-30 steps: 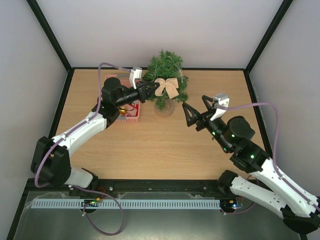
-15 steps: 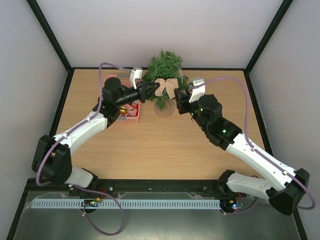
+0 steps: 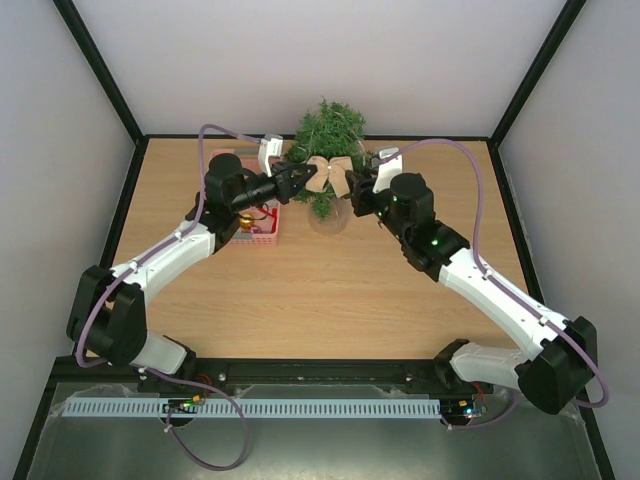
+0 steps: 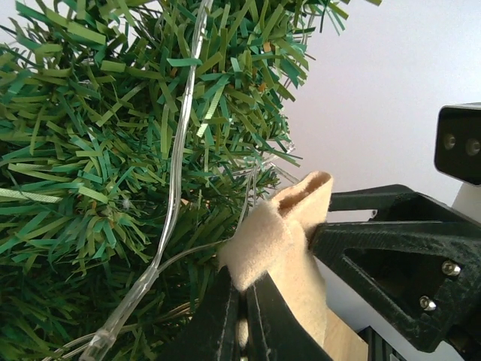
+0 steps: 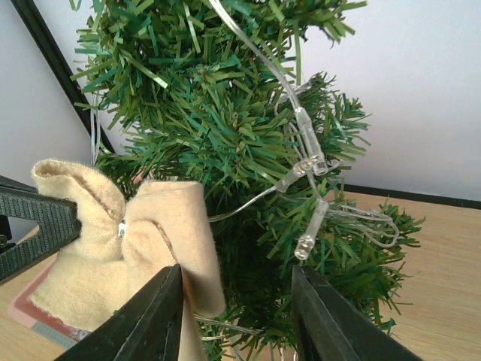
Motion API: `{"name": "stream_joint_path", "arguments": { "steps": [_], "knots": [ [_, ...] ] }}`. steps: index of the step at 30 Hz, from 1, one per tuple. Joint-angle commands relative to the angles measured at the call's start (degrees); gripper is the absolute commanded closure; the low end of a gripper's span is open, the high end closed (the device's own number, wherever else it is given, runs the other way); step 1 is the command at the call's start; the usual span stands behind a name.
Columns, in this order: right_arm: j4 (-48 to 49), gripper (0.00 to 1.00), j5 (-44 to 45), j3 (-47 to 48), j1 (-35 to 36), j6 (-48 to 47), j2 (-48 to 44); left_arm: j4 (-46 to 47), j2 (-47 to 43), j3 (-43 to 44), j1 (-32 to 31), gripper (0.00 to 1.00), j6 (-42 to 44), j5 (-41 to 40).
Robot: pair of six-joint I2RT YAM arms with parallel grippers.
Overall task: Decorate the small christmas tree
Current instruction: Place the decoration item on the Christmas tree.
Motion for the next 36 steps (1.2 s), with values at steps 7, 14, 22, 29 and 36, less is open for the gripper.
{"name": "stream_joint_path", "arguments": {
  "steps": [7,14,22,29,36],
  "knots": [
    [3.50,0.65,0.80,-0.58,-0.53,-0.77,1.22,2.89,1.42,-0.27,0.31,0.98,0.20,2.09],
    [3.89,0.67,1.05,-1.20,-1.31,-1.38,2.08,3.69,2.76,0.17,0.31,0.98,-0.26,2.31],
    [4.40,0.69,1.10,-2.43,-1.33,-1.55,2.54,3.24,2.84,0.30,0.31,0.97,-0.10,2.28],
    [4.36,0.69,2.75,-3.19,-1.37,-1.67,2.31,2.08,2.86,1.02,0.31,0.97,0.36,2.09],
    [4.25,0.70,4.27,-3.12,-1.42,-2.24,1.55,0.51,2.49,1.28,0.31,0.87,1.00,1.74]
  ]
}}
